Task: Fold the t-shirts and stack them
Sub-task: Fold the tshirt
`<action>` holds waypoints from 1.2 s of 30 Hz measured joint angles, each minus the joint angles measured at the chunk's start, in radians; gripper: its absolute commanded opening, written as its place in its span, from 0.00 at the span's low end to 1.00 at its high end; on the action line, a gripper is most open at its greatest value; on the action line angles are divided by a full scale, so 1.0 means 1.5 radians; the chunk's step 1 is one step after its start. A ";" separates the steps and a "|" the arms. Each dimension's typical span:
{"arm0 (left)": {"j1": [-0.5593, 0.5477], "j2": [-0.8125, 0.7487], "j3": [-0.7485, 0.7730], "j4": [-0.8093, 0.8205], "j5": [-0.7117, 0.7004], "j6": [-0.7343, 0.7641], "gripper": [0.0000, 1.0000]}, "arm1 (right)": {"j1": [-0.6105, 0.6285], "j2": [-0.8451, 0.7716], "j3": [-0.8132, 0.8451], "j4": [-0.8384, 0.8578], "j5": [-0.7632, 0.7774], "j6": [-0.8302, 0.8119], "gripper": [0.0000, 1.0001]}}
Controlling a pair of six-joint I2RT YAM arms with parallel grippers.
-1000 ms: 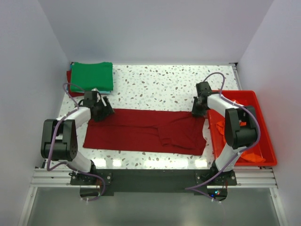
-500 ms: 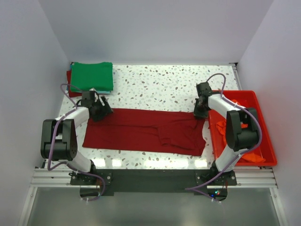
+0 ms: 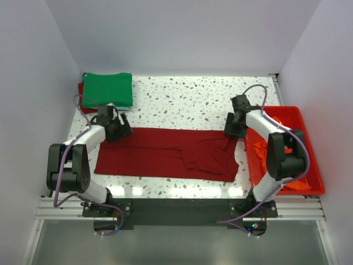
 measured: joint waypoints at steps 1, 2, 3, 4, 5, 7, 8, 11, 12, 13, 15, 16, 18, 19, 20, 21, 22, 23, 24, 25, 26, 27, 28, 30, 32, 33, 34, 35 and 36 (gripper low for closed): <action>-0.013 -0.005 0.008 -0.014 -0.006 0.005 0.86 | 0.000 -0.011 0.000 -0.001 -0.006 -0.001 0.54; -0.030 -0.010 0.021 -0.026 -0.013 0.009 0.86 | 0.000 -0.026 0.000 -0.003 -0.015 -0.001 0.54; -0.049 -0.014 0.037 -0.039 -0.021 0.011 0.86 | 0.000 -0.043 0.000 -0.005 -0.020 -0.001 0.54; -0.068 -0.019 0.054 -0.046 -0.029 0.014 0.86 | 0.000 -0.064 0.000 -0.007 -0.030 -0.001 0.54; -0.087 -0.026 0.072 -0.051 -0.035 0.016 0.86 | 0.000 -0.086 -0.001 -0.011 -0.036 -0.001 0.54; -0.116 -0.045 0.097 -0.055 -0.042 0.015 0.86 | 0.000 -0.129 -0.008 -0.014 -0.051 -0.001 0.54; -0.134 -0.057 0.107 -0.057 -0.048 0.014 0.86 | 0.000 -0.155 -0.018 -0.014 -0.059 0.000 0.55; -0.186 -0.091 0.123 -0.066 -0.062 0.010 0.82 | 0.006 -0.228 -0.059 -0.023 -0.083 0.005 0.54; -0.207 -0.101 0.123 -0.069 -0.066 0.008 0.79 | 0.010 -0.247 -0.075 -0.028 -0.088 0.008 0.54; -0.232 -0.108 0.123 -0.075 -0.067 0.003 0.77 | 0.016 -0.262 -0.092 -0.034 -0.092 0.012 0.54; -0.287 -0.112 0.122 -0.083 -0.072 -0.004 0.74 | 0.034 -0.284 -0.128 -0.040 -0.102 0.021 0.53; -0.319 -0.112 0.121 -0.085 -0.072 -0.010 0.73 | 0.045 -0.291 -0.146 -0.047 -0.102 0.026 0.53; -0.387 -0.112 0.113 -0.085 -0.071 -0.024 0.70 | 0.075 -0.300 -0.179 -0.058 -0.102 0.039 0.52; -0.421 -0.110 0.110 -0.084 -0.068 -0.034 0.70 | 0.090 -0.304 -0.194 -0.067 -0.101 0.047 0.51; -0.451 -0.108 0.109 -0.083 -0.067 -0.040 0.68 | 0.104 -0.311 -0.210 -0.071 -0.101 0.056 0.51; -0.487 -0.098 0.108 -0.081 -0.062 -0.053 0.68 | 0.115 -0.320 -0.226 -0.078 -0.101 0.064 0.50; -0.521 -0.087 0.108 -0.075 -0.058 -0.063 0.68 | 0.123 -0.333 -0.241 -0.086 -0.102 0.072 0.49; -0.549 -0.072 0.108 -0.067 -0.053 -0.074 0.66 | 0.126 -0.348 -0.257 -0.091 -0.102 0.081 0.49; -0.568 -0.058 0.108 -0.061 -0.049 -0.083 0.65 | 0.127 -0.361 -0.268 -0.097 -0.102 0.088 0.49; -0.594 -0.038 0.108 -0.055 -0.045 -0.095 0.64 | 0.127 -0.377 -0.280 -0.104 -0.102 0.095 0.48; -0.614 -0.017 0.108 -0.050 -0.039 -0.107 0.62 | 0.127 -0.392 -0.290 -0.111 -0.102 0.102 0.48; -0.632 0.007 0.109 -0.048 -0.033 -0.117 0.61 | 0.127 -0.404 -0.297 -0.117 -0.102 0.108 0.48; -0.646 0.029 0.111 -0.049 -0.030 -0.126 0.61 | 0.127 -0.415 -0.304 -0.120 -0.103 0.113 0.48; -0.666 0.067 0.114 -0.051 -0.027 -0.139 0.57 | 0.128 -0.431 -0.313 -0.126 -0.103 0.122 0.48; -0.676 0.091 0.117 -0.061 -0.028 -0.148 0.55 | 0.128 -0.439 -0.316 -0.132 -0.103 0.128 0.48; -0.678 0.095 0.119 -0.066 -0.028 -0.155 0.55 | 0.128 -0.441 -0.317 -0.133 -0.103 0.131 0.48; -0.678 0.096 0.119 -0.070 -0.028 -0.158 0.55 | 0.128 -0.442 -0.317 -0.133 -0.103 0.134 0.48; -0.678 0.096 0.119 -0.070 -0.030 -0.161 0.55 | 0.128 -0.443 -0.317 -0.133 -0.104 0.136 0.48; -0.678 0.095 0.120 -0.068 -0.031 -0.165 0.55 | 0.128 -0.443 -0.317 -0.133 -0.104 0.138 0.48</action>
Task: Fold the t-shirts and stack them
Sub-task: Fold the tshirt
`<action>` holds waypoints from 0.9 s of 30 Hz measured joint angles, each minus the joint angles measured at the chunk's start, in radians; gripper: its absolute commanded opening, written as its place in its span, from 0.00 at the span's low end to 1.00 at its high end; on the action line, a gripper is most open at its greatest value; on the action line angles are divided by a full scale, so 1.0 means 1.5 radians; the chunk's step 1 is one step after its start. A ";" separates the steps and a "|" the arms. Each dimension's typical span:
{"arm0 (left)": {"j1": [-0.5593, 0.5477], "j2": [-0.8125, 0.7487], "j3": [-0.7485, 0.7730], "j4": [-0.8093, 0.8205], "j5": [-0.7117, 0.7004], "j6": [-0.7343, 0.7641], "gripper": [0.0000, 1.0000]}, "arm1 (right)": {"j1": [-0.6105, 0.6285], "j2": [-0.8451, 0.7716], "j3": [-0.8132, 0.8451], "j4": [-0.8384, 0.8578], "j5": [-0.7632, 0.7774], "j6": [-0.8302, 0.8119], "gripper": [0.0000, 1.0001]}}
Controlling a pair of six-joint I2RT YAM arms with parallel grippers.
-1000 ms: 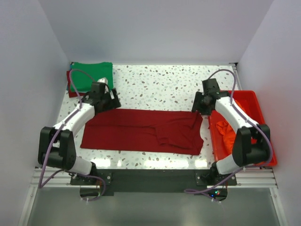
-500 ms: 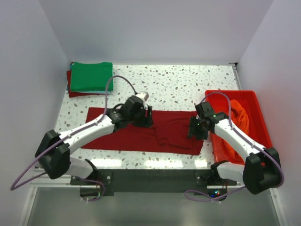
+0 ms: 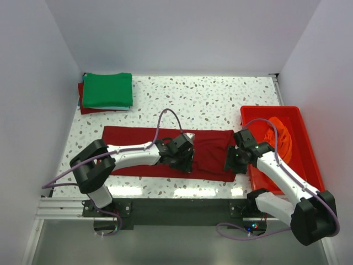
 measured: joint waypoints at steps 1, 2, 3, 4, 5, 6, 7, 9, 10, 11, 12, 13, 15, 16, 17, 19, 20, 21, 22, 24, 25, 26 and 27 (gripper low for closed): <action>0.001 0.000 0.001 0.001 -0.002 -0.005 0.55 | 0.000 0.000 0.000 0.000 0.000 0.002 0.47; 0.001 0.000 0.001 0.001 -0.003 -0.007 0.55 | 0.000 0.000 -0.001 0.001 0.000 0.003 0.47; 0.001 0.000 0.002 0.001 -0.004 -0.008 0.55 | 0.001 0.000 -0.002 0.002 0.000 0.004 0.47; 0.001 0.000 0.003 0.001 -0.005 -0.011 0.55 | 0.002 0.000 -0.004 0.002 -0.001 0.005 0.47; 0.001 0.000 0.004 0.002 -0.005 -0.012 0.55 | 0.003 0.000 -0.005 0.002 -0.001 0.005 0.47; 0.001 0.000 0.004 0.005 -0.005 -0.013 0.55 | 0.005 0.000 -0.007 0.003 -0.003 0.006 0.46; 0.001 0.000 0.005 0.006 -0.005 -0.014 0.55 | 0.007 0.000 -0.009 0.003 -0.003 0.007 0.46; 0.001 0.002 0.006 0.011 -0.005 -0.017 0.54 | 0.009 0.000 -0.012 0.005 -0.005 0.008 0.46; 0.001 0.004 0.007 0.012 -0.005 -0.019 0.54 | 0.011 0.000 -0.014 0.006 -0.005 0.009 0.46; 0.001 0.007 0.008 0.016 -0.006 -0.019 0.51 | 0.012 0.000 -0.015 0.007 -0.006 0.010 0.46; 0.001 0.010 0.008 0.020 -0.009 -0.020 0.50 | 0.013 0.000 -0.017 0.009 -0.007 0.011 0.46; 0.001 0.012 0.008 0.021 -0.010 -0.021 0.49 | 0.013 0.000 -0.019 0.011 -0.010 0.012 0.46; 0.001 0.019 0.008 0.024 -0.015 -0.024 0.48 | 0.014 0.000 -0.020 0.011 -0.012 0.014 0.46; 0.001 0.024 0.009 0.025 -0.017 -0.024 0.47 | 0.016 0.000 -0.020 0.012 -0.012 0.015 0.46; 0.001 0.030 0.010 0.025 -0.018 -0.024 0.42 | 0.017 -0.001 -0.020 0.012 -0.012 0.015 0.46; 0.001 0.039 0.012 0.025 -0.022 -0.025 0.38 | 0.019 -0.002 -0.020 0.012 -0.013 0.015 0.46; 0.001 0.043 0.012 0.025 -0.025 -0.024 0.38 | 0.021 -0.003 -0.020 0.012 -0.013 0.015 0.46; 0.001 0.045 0.012 0.025 -0.027 -0.024 0.38 | 0.022 -0.004 -0.020 0.012 -0.013 0.015 0.46; 0.001 0.045 0.012 0.025 -0.028 -0.024 0.37 | 0.023 -0.005 -0.020 0.012 -0.014 0.016 0.46; 0.001 0.046 0.013 0.025 -0.034 -0.025 0.31 | 0.026 -0.006 -0.021 0.014 -0.014 0.016 0.45; 0.001 0.046 0.014 0.026 -0.037 -0.025 0.27 | 0.027 -0.006 -0.021 0.016 -0.014 0.016 0.45; 0.001 0.047 0.014 0.025 -0.040 -0.025 0.24 | 0.030 -0.006 -0.022 0.017 -0.014 0.016 0.45; 0.001 0.047 0.015 0.026 -0.043 -0.025 0.20 | 0.031 -0.006 -0.023 0.018 -0.014 0.017 0.45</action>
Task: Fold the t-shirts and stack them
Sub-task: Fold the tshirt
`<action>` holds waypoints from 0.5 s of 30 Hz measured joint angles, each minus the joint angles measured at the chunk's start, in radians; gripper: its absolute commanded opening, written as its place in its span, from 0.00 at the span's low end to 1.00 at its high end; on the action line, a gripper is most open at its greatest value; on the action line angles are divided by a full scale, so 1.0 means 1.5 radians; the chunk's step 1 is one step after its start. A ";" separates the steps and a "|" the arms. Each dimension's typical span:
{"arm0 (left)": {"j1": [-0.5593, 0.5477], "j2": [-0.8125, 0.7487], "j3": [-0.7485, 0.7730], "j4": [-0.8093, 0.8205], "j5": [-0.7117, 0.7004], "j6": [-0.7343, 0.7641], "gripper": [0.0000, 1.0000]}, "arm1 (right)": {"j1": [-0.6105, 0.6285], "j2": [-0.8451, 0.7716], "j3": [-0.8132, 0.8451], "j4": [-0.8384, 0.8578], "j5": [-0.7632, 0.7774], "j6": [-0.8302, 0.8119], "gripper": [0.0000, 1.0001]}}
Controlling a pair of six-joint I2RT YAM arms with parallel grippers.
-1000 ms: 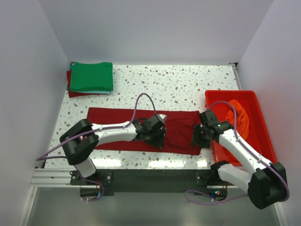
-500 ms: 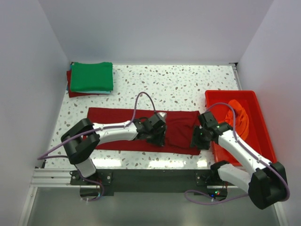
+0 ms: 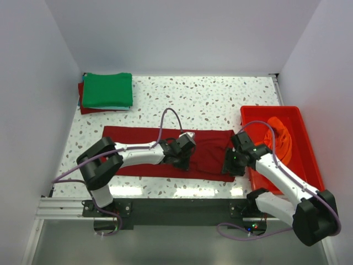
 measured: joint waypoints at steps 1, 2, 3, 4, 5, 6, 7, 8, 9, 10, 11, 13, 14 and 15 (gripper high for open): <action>0.000 0.000 0.000 0.000 -0.003 0.000 0.16 | 0.002 0.000 -0.001 0.001 0.000 0.001 0.45; 0.000 0.000 0.000 -0.001 -0.005 0.000 0.15 | 0.004 0.000 -0.003 0.003 0.000 0.001 0.45; 0.000 0.000 0.000 0.000 -0.007 0.000 0.13 | 0.005 0.001 -0.004 0.004 0.000 0.001 0.45; 0.000 0.000 0.000 -0.001 -0.008 0.000 0.11 | 0.006 0.001 -0.004 0.004 0.001 0.002 0.45; 0.000 0.000 0.000 0.000 -0.010 0.000 0.09 | 0.006 0.002 -0.005 0.006 0.001 0.003 0.45; 0.000 0.000 0.000 0.001 -0.011 0.000 0.08 | 0.007 0.002 -0.005 0.008 0.001 0.003 0.45; 0.000 0.000 0.000 0.001 -0.011 0.000 0.06 | 0.007 0.002 -0.006 0.009 0.002 0.003 0.45; 0.000 0.000 0.000 0.003 -0.012 0.000 0.05 | 0.007 0.002 -0.006 0.011 0.002 0.003 0.45; 0.000 0.000 0.000 0.004 -0.012 0.000 0.04 | 0.007 0.003 -0.006 0.013 0.002 0.004 0.44; 0.000 0.000 0.000 0.004 -0.012 0.001 0.02 | 0.008 0.005 -0.006 0.016 0.003 0.005 0.43; 0.000 0.000 0.000 0.004 -0.012 0.000 0.02 | 0.009 0.008 -0.006 0.019 0.003 0.006 0.43; 0.000 0.000 -0.001 0.004 -0.012 0.000 0.00 | 0.009 0.017 -0.006 0.029 0.003 0.008 0.42; 0.000 0.000 -0.001 0.004 -0.012 0.000 0.00 | 0.010 0.024 -0.006 0.034 0.004 0.010 0.41; 0.000 -0.001 -0.001 0.004 -0.012 0.000 0.00 | 0.011 0.030 -0.006 0.039 0.004 0.010 0.41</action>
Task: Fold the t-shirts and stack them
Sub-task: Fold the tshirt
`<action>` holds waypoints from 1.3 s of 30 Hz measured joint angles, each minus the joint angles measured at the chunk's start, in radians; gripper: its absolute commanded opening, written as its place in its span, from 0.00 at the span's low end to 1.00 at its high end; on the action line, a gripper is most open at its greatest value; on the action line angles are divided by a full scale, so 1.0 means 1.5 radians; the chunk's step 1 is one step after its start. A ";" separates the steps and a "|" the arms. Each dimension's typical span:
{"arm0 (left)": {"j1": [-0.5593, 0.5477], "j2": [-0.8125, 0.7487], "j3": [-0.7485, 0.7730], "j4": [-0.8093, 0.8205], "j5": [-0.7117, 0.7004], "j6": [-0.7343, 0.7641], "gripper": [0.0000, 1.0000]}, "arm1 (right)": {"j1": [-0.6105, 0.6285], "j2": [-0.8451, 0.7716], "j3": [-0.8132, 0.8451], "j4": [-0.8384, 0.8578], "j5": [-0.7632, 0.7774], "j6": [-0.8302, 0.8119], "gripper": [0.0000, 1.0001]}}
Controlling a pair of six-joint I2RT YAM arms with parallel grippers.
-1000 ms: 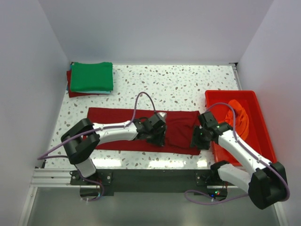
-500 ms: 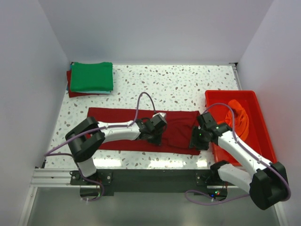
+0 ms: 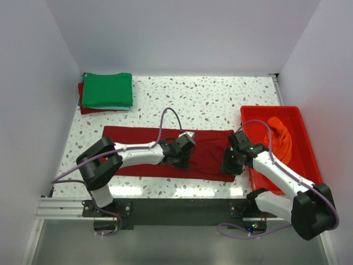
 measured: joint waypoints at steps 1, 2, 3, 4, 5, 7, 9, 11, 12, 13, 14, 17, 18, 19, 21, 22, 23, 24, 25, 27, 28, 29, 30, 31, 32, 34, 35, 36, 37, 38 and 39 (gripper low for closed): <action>0.000 -0.002 -0.001 0.000 0.000 0.000 0.00 | 0.002 0.007 0.000 0.005 0.000 0.000 0.41; 0.000 -0.003 -0.003 0.000 0.000 0.000 0.00 | 0.003 0.012 0.000 0.009 0.001 0.000 0.40; 0.000 -0.005 -0.004 -0.001 0.000 0.000 0.00 | 0.004 0.020 0.000 0.013 0.001 0.000 0.40; 0.000 -0.007 -0.004 -0.002 0.000 0.000 0.00 | 0.006 0.026 0.000 0.017 0.001 0.000 0.40; 0.000 -0.009 -0.004 -0.002 0.000 0.000 0.00 | 0.007 0.032 0.000 0.022 0.003 0.000 0.38; 0.000 -0.012 -0.004 -0.002 -0.001 0.000 0.00 | 0.008 0.042 -0.001 0.030 0.006 0.000 0.37; 0.000 -0.013 -0.004 -0.002 -0.001 0.000 0.00 | 0.010 0.051 -0.004 0.036 0.010 0.000 0.35; 0.000 -0.013 -0.004 -0.003 -0.001 0.000 0.00 | 0.011 0.057 -0.008 0.042 0.012 0.000 0.32; 0.000 -0.013 -0.004 -0.003 -0.001 0.000 0.00 | 0.012 0.059 -0.010 0.043 0.013 0.000 0.28; 0.000 -0.013 -0.004 -0.004 -0.001 0.000 0.00 | 0.012 0.061 -0.012 0.045 0.013 0.000 0.26; 0.000 -0.013 -0.004 -0.004 -0.001 0.000 0.00 | 0.012 0.063 -0.013 0.046 0.013 0.000 0.23; 0.000 -0.014 -0.004 -0.005 -0.001 0.000 0.00 | 0.012 0.069 -0.014 0.050 0.013 0.001 0.15; 0.000 -0.014 -0.004 -0.005 -0.001 0.000 0.00 | 0.013 0.072 -0.014 0.052 0.013 0.001 0.13; 0.000 -0.014 -0.004 -0.005 -0.001 0.000 0.00 | 0.014 0.075 -0.014 0.053 0.013 0.000 0.09; 0.000 -0.014 -0.004 -0.005 -0.001 0.000 0.00 | 0.015 0.079 -0.014 0.056 0.013 0.000 0.05; 0.000 -0.014 -0.004 -0.005 -0.001 0.000 0.00 | 0.015 0.079 -0.014 0.057 0.013 0.001 0.01; 0.000 -0.014 -0.004 -0.005 -0.001 0.000 0.00 | 0.015 0.081 -0.014 0.057 0.013 0.000 0.00; 0.000 -0.014 -0.004 -0.006 -0.001 0.000 0.00 | 0.015 0.081 -0.014 0.057 0.013 0.001 0.00; 0.000 -0.014 -0.004 -0.007 -0.001 0.000 0.00 | 0.015 0.081 -0.014 0.057 0.013 0.001 0.00; 0.000 -0.014 -0.004 -0.009 -0.001 0.000 0.00 | 0.015 0.081 -0.014 0.055 0.013 0.001 0.00; 0.000 -0.014 -0.004 -0.011 -0.002 0.001 0.00 | 0.016 0.079 -0.013 0.051 0.014 0.001 0.00; 0.000 -0.015 -0.004 -0.012 -0.002 0.000 0.00 | 0.016 0.076 -0.011 0.045 0.014 0.002 0.00; 0.000 -0.018 -0.004 -0.013 -0.003 0.000 0.00 | 0.016 0.070 -0.009 0.038 0.015 0.003 0.00; 0.000 -0.021 -0.004 -0.016 -0.004 0.000 0.00 | 0.016 0.062 -0.007 0.032 0.015 0.004 0.00; 0.000 -0.025 -0.004 -0.018 -0.005 0.001 0.00 | 0.016 0.053 -0.005 0.026 0.015 0.005 0.00; 0.000 -0.032 -0.004 -0.025 -0.009 0.000 0.00 | 0.017 0.036 -0.001 0.015 0.014 0.008 0.00; 0.000 -0.036 -0.004 -0.029 -0.012 0.000 0.00 | 0.018 0.029 0.001 0.008 0.013 0.010 0.00; 0.000 -0.038 -0.004 -0.032 -0.014 0.000 0.00 | 0.020 0.023 0.002 0.001 0.012 0.013 0.00; 0.000 -0.040 -0.004 -0.035 -0.017 0.000 0.00 | 0.020 0.020 0.003 -0.002 0.011 0.015 0.00; 0.000 -0.042 -0.004 -0.039 -0.019 0.000 0.00 | 0.021 0.018 0.003 -0.007 0.010 0.016 0.00; 0.000 -0.045 -0.004 -0.043 -0.021 0.000 0.00 | 0.022 0.018 0.004 -0.011 0.009 0.017 0.00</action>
